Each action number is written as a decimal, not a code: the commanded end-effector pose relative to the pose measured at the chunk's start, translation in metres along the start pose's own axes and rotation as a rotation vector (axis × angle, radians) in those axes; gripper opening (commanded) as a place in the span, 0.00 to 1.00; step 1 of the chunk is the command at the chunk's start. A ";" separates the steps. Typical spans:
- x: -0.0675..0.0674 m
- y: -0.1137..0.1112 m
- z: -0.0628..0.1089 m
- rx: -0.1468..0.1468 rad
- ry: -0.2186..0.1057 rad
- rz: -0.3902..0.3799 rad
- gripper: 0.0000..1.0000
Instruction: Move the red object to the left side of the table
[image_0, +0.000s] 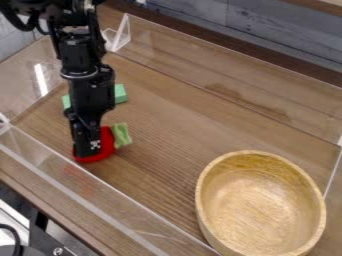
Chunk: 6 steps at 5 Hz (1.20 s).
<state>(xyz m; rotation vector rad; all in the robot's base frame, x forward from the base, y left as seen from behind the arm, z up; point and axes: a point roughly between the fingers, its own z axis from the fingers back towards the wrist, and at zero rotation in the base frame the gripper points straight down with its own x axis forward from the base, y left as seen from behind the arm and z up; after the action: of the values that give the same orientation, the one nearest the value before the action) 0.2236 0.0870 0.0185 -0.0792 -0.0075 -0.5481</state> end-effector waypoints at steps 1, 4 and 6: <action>0.006 -0.012 -0.006 -0.033 0.004 -0.018 0.00; 0.011 -0.010 -0.003 -0.030 -0.004 0.003 0.00; 0.013 -0.008 -0.001 -0.028 -0.008 0.018 0.00</action>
<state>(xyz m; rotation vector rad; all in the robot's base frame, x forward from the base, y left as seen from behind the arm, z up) 0.2299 0.0821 0.0183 -0.0972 -0.0036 -0.5110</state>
